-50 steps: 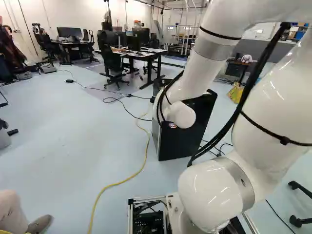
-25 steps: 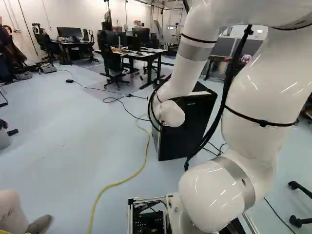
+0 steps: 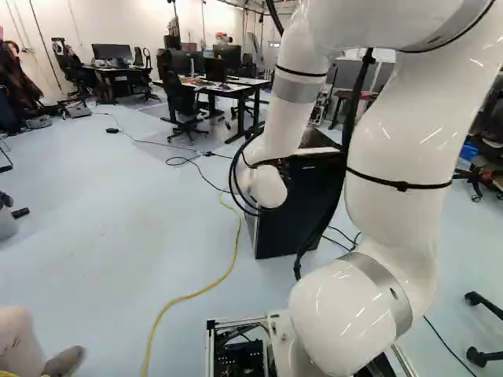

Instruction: Grab a drink from the fridge

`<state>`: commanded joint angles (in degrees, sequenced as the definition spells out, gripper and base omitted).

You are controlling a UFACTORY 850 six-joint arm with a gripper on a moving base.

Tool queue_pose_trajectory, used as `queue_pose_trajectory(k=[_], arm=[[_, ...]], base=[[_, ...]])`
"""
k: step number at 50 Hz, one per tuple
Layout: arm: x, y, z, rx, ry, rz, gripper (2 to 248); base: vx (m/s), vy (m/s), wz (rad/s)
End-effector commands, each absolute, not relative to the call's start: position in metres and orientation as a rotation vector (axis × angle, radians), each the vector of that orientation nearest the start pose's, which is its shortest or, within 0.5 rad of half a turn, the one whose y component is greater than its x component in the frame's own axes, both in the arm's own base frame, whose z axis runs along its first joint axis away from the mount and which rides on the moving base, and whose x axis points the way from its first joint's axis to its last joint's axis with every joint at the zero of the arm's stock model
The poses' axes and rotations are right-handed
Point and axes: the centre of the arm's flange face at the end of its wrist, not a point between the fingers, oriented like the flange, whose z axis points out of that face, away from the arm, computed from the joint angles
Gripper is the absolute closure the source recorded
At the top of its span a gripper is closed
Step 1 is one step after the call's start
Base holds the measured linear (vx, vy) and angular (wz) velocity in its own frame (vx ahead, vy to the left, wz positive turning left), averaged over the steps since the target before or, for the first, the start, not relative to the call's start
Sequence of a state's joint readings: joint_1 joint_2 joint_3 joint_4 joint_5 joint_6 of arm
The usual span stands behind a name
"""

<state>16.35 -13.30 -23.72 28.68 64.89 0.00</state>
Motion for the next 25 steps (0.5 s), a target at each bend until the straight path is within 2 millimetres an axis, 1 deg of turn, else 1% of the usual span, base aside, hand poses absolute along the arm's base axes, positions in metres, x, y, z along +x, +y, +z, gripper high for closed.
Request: queue_pose_trajectory(k=[25], arm=[[0.390, 0.080, 0.305, -2.569, 0.481, -1.970, 3]], base=[[0.000, 0.000, 0.000]])
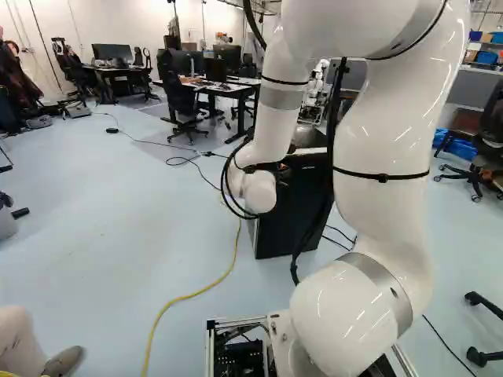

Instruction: Grab a drink from the fridge

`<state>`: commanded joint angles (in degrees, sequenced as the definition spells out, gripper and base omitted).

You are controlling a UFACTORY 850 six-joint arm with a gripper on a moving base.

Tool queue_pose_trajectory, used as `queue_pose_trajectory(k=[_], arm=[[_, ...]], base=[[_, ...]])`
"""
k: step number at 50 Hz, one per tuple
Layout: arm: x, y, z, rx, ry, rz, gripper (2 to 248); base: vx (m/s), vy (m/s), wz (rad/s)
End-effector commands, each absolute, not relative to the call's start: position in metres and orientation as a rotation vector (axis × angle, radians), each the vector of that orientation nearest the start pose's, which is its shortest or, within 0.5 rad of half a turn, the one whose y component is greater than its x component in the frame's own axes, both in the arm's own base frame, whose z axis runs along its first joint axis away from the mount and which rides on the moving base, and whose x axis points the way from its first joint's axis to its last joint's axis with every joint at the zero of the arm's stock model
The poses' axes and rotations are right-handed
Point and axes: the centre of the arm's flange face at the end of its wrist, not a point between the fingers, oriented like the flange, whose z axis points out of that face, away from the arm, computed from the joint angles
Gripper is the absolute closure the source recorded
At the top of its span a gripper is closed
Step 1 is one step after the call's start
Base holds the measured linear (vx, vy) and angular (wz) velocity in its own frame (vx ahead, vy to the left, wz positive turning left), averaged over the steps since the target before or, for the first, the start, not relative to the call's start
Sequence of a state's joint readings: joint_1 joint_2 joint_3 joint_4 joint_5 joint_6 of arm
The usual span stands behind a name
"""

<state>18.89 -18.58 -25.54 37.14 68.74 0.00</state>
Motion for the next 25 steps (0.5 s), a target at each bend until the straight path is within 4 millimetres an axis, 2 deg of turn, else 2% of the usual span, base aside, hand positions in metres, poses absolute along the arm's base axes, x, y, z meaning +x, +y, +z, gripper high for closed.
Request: queue_pose_trajectory(k=[25], arm=[[0.395, 0.088, 0.281, -2.610, 0.608, -2.030, 3]], base=[[0.000, 0.000, 0.000]])
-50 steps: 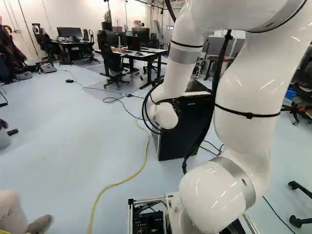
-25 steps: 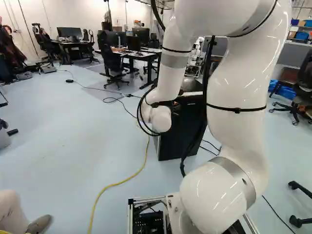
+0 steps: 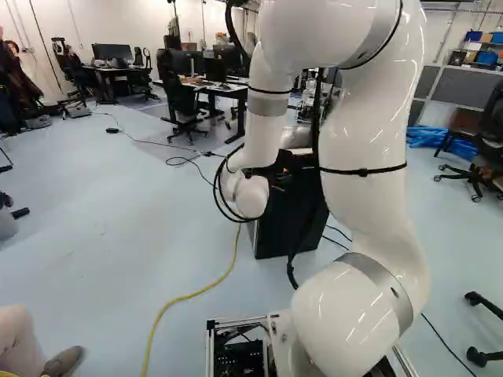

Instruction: Grab a drink from the fridge

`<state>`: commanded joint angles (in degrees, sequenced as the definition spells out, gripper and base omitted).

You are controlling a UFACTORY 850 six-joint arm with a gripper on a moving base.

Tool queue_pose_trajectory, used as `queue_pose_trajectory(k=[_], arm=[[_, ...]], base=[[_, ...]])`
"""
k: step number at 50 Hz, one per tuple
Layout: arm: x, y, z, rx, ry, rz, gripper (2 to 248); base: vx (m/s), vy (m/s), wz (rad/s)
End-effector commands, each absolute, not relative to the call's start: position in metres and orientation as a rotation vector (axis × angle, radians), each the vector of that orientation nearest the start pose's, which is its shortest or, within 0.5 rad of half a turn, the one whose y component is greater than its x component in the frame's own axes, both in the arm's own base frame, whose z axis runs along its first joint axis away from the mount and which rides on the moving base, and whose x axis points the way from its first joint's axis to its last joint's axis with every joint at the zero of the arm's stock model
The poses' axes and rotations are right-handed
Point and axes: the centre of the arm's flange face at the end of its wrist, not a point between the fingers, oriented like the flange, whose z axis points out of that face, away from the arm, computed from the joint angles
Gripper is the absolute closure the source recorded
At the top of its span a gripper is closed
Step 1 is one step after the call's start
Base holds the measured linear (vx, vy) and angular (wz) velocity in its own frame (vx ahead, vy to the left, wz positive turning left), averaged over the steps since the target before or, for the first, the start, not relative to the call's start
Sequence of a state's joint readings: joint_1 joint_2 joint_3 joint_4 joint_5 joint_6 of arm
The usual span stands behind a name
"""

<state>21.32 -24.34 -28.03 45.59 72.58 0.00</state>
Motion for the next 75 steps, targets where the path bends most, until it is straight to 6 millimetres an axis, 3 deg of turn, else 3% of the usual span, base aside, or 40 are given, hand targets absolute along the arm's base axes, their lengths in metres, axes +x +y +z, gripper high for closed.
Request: queue_pose_trajectory(k=[27, 55, 75], arm=[[0.408, 0.099, 0.254, -2.637, 0.756, -2.121, 3], [0.425, 0.117, 0.250, -2.598, 0.781, -2.159, 3], [0.440, 0.120, 0.248, -2.578, 0.818, -2.172, 3]], base=[[0.000, 0.000, 0.000], [0.000, 0.000, 0.000], [0.000, 0.000, 0.000]])
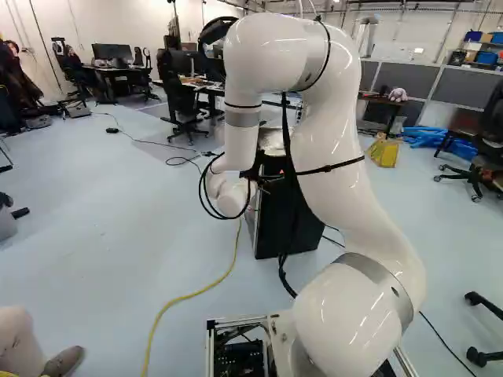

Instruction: Grab a drink from the fridge

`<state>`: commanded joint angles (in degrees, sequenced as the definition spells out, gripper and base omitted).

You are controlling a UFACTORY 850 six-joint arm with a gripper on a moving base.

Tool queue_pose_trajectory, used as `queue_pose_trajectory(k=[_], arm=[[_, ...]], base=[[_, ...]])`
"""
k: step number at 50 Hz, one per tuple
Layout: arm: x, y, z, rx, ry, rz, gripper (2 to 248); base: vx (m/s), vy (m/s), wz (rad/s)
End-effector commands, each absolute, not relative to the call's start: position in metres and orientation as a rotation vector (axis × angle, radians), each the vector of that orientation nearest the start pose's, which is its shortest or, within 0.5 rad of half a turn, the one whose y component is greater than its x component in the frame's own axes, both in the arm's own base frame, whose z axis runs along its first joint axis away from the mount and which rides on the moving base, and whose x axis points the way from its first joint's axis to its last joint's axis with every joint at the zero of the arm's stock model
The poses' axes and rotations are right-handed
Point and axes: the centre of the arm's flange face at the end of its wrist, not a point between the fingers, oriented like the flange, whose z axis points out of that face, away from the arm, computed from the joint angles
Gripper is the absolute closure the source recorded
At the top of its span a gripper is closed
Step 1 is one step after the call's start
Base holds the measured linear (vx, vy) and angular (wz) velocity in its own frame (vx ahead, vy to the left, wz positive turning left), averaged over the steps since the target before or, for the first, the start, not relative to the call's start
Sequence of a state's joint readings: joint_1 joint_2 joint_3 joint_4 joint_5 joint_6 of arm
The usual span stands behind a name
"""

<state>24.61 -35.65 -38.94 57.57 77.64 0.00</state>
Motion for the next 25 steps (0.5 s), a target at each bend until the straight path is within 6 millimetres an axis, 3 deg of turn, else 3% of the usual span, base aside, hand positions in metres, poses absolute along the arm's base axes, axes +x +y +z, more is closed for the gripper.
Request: queue_pose_trajectory(k=[25], arm=[[0.4473, 0.1185, 0.2464, -2.571, 0.884, -2.184, 3]], base=[[0.000, 0.000, 0.000]])
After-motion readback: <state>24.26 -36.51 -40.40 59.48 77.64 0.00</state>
